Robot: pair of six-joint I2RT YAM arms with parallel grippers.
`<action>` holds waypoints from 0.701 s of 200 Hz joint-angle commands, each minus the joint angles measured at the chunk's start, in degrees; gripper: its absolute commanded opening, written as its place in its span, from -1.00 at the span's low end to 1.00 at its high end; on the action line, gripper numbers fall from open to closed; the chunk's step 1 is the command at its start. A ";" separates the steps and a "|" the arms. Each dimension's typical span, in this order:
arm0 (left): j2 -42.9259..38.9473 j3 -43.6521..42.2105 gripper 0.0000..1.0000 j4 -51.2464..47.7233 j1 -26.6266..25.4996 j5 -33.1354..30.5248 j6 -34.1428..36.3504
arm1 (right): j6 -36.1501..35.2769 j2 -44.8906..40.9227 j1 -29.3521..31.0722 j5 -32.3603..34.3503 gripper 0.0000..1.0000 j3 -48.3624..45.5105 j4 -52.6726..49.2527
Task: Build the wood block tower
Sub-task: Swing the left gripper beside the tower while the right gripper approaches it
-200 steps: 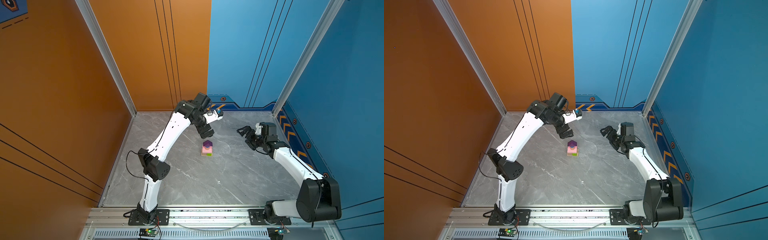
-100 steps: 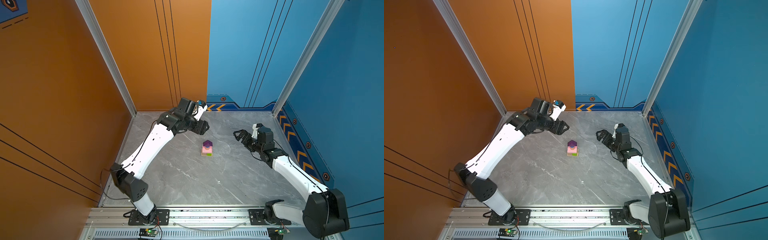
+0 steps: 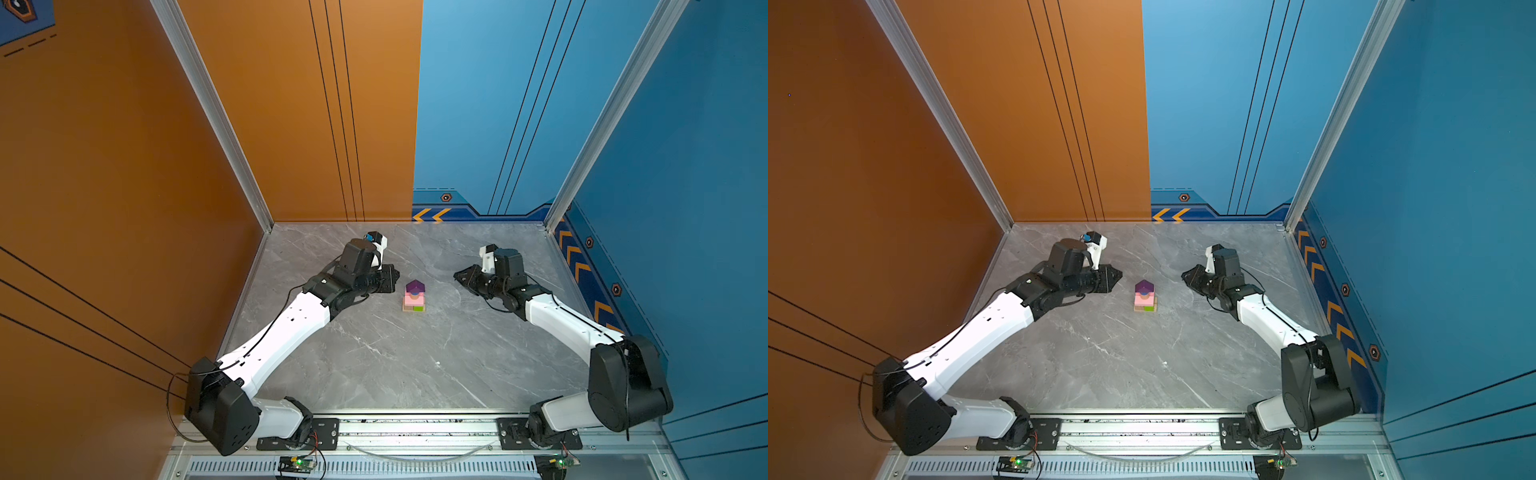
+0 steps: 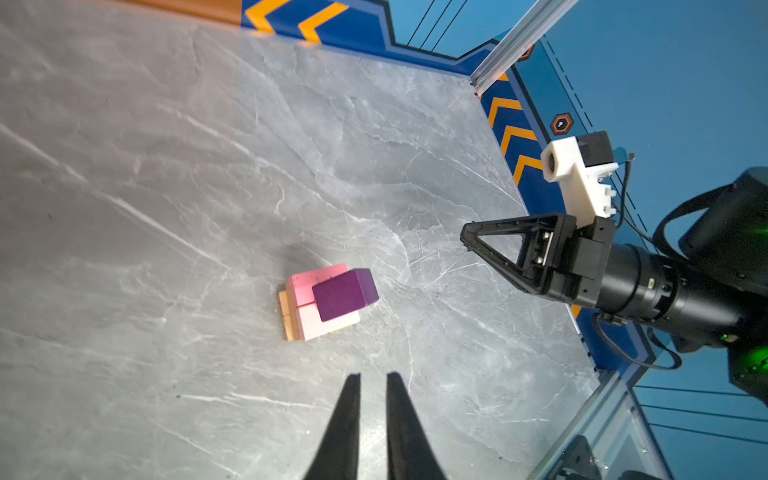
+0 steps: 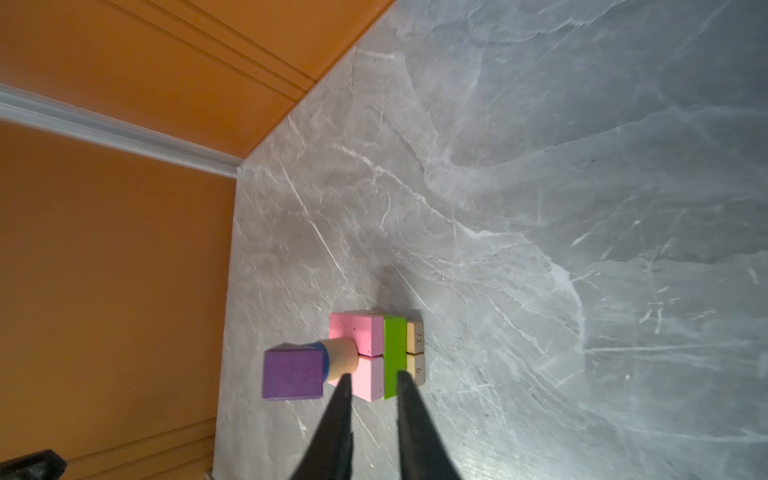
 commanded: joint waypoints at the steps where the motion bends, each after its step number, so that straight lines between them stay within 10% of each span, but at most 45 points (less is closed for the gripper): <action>1: 0.63 -2.86 -0.96 1.98 -1.11 -1.57 -3.95 | -0.41 1.29 1.52 -1.59 -0.96 3.13 0.95; 140: 7.48 -5.70 -1.00 2.95 -2.58 -4.98 -5.54 | -0.15 9.59 7.59 -1.97 -1.00 6.15 0.86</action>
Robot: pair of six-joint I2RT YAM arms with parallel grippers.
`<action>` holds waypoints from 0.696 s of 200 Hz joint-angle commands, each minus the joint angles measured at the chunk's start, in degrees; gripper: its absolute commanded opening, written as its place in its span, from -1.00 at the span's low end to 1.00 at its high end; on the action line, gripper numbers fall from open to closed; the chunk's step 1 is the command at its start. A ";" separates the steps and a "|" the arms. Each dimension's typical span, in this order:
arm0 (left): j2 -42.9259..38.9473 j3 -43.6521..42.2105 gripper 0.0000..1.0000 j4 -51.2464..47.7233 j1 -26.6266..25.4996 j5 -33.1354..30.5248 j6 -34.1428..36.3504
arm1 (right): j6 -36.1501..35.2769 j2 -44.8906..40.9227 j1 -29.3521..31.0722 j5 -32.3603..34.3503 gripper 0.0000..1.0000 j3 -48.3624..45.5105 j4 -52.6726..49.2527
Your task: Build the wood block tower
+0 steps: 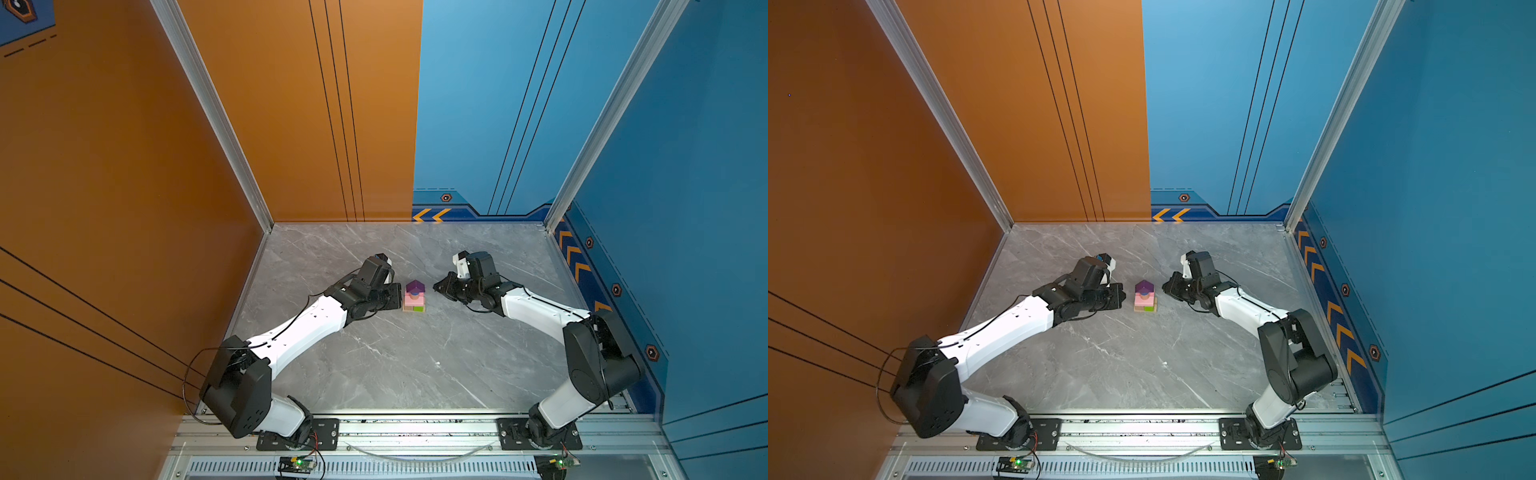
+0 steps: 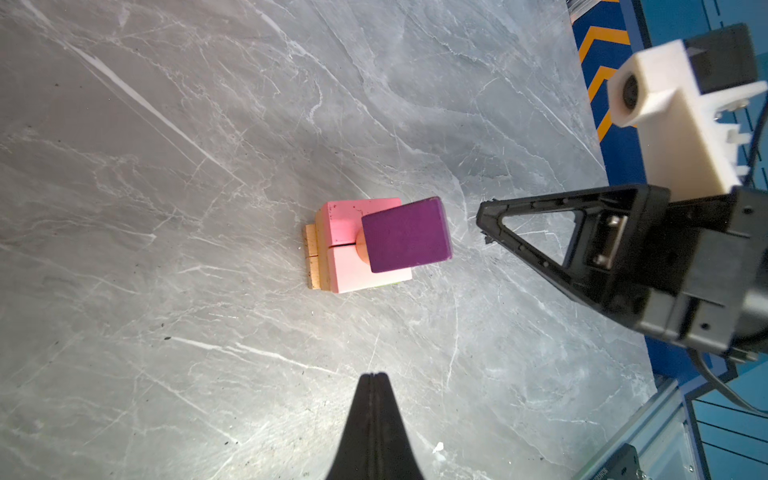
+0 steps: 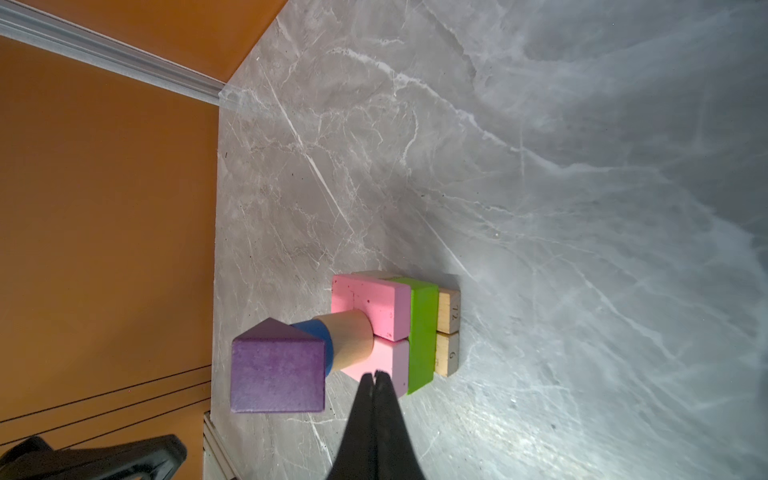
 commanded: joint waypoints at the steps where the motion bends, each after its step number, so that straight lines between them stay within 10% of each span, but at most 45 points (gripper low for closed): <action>1: 1.53 -0.17 -1.00 0.50 -0.11 -1.49 -0.73 | 0.04 0.76 0.62 -0.85 -1.00 2.19 0.42; 139: 2.62 -0.35 -1.00 0.24 0.12 -1.86 -0.84 | 0.44 2.12 2.33 -1.20 -1.00 3.59 -0.36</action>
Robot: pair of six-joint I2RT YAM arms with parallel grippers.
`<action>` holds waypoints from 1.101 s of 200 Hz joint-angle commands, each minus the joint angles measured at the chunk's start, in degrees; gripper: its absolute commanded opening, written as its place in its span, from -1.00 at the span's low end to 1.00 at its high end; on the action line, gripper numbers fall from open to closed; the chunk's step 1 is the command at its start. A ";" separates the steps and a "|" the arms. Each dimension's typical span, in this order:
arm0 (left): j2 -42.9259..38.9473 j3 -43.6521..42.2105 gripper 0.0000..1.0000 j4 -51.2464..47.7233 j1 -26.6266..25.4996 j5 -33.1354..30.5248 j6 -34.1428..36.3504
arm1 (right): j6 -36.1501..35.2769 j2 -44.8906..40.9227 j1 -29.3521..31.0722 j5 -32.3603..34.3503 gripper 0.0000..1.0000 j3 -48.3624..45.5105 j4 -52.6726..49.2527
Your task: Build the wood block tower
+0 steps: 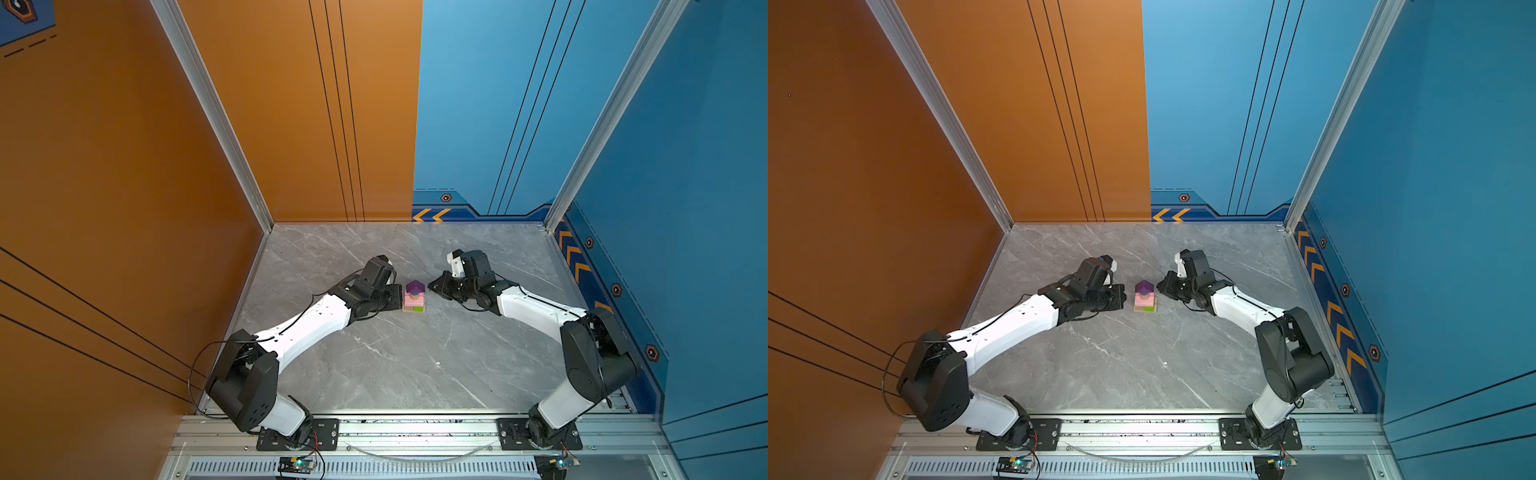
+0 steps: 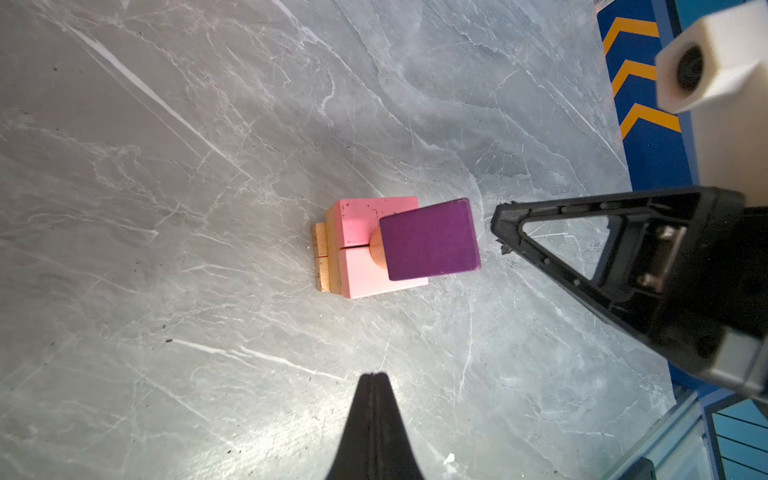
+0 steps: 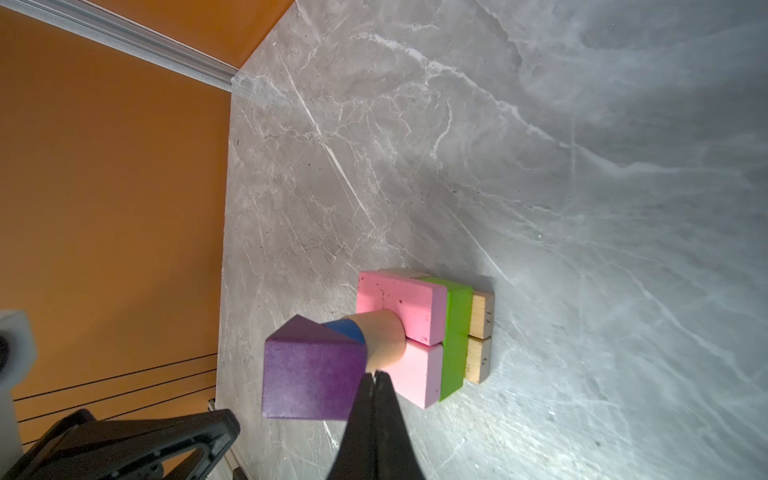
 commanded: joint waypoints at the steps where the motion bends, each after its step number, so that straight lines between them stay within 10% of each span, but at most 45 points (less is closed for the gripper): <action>1: 0.58 -0.35 -1.00 -0.24 0.17 -1.09 -0.42 | 0.48 0.92 0.43 -1.03 -1.00 1.38 -0.30; 220: 1.82 0.53 -1.00 -0.25 0.22 0.17 -0.34 | 0.83 2.66 0.85 -1.99 -1.00 2.42 -0.74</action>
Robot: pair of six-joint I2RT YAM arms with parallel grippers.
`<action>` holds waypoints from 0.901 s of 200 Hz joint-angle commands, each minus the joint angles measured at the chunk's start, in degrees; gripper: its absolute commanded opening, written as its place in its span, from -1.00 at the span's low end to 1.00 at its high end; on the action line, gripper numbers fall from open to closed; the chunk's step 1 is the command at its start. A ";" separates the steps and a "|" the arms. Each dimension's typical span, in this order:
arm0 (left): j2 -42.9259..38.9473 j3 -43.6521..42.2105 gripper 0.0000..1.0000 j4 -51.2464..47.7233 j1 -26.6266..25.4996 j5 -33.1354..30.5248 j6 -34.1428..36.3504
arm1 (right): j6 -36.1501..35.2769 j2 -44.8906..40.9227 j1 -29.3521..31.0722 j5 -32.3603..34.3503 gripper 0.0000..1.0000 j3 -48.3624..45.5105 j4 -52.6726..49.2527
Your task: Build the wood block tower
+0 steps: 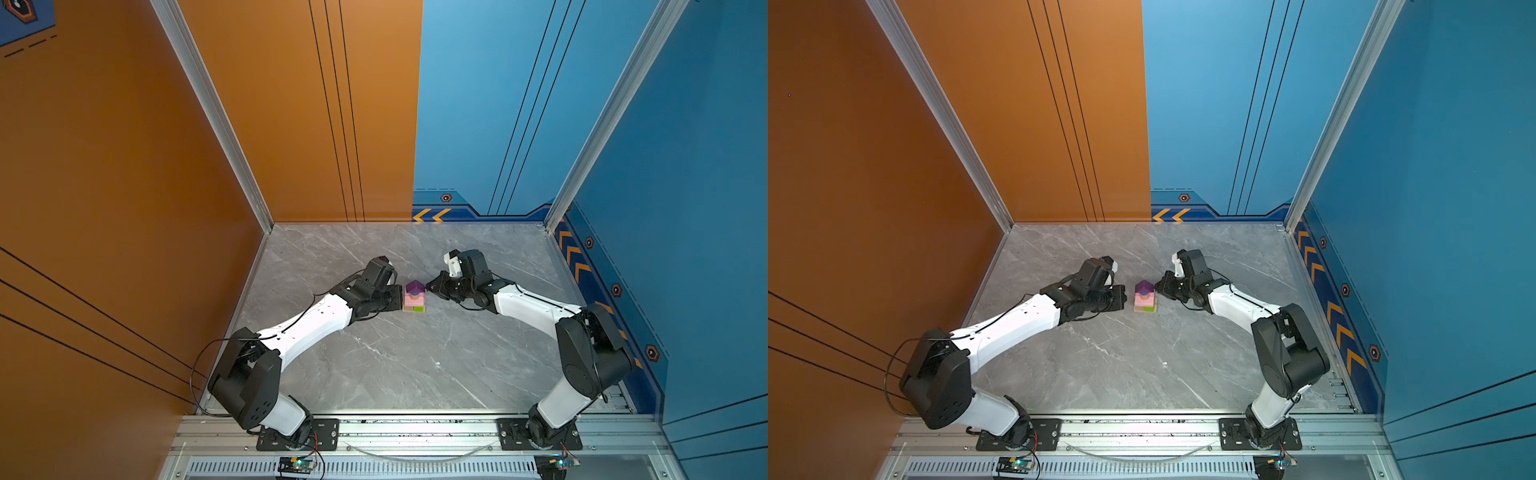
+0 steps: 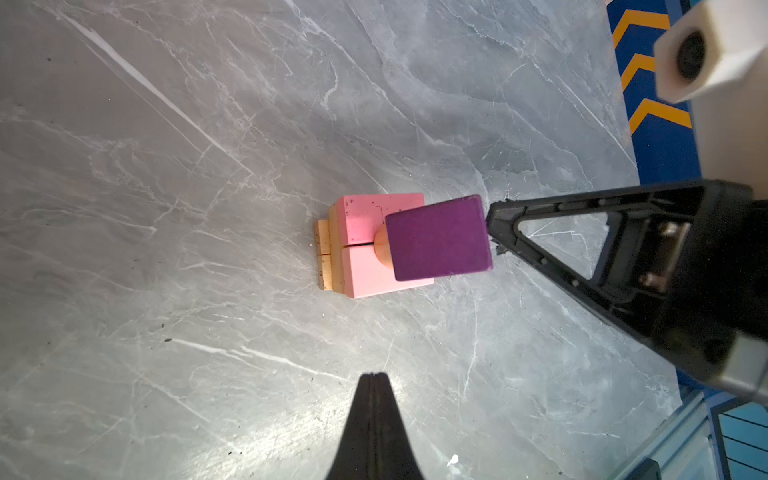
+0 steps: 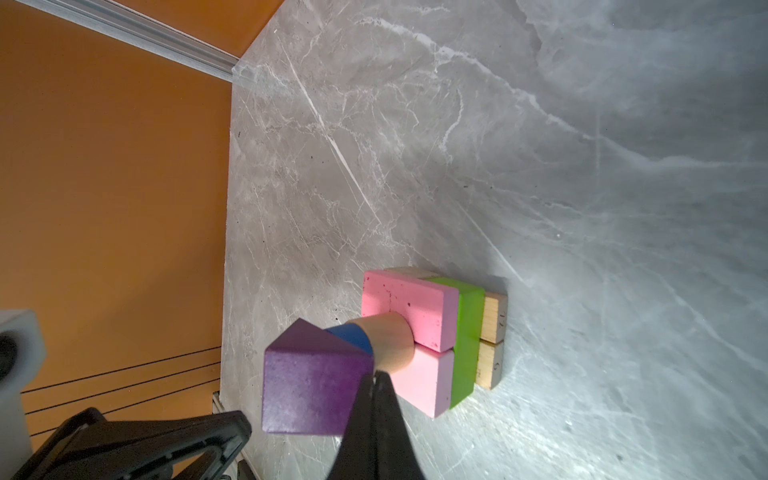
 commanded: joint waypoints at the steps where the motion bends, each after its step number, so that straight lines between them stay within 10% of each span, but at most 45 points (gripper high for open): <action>1: 0.93 0.51 -1.00 -0.26 0.20 0.16 -0.30 | 0.58 0.98 0.46 -0.92 -1.00 1.40 -0.70; 180: 1.82 0.77 -1.00 0.62 -0.06 1.21 -1.13 | 0.16 -0.17 0.19 -0.57 -1.00 1.02 -1.92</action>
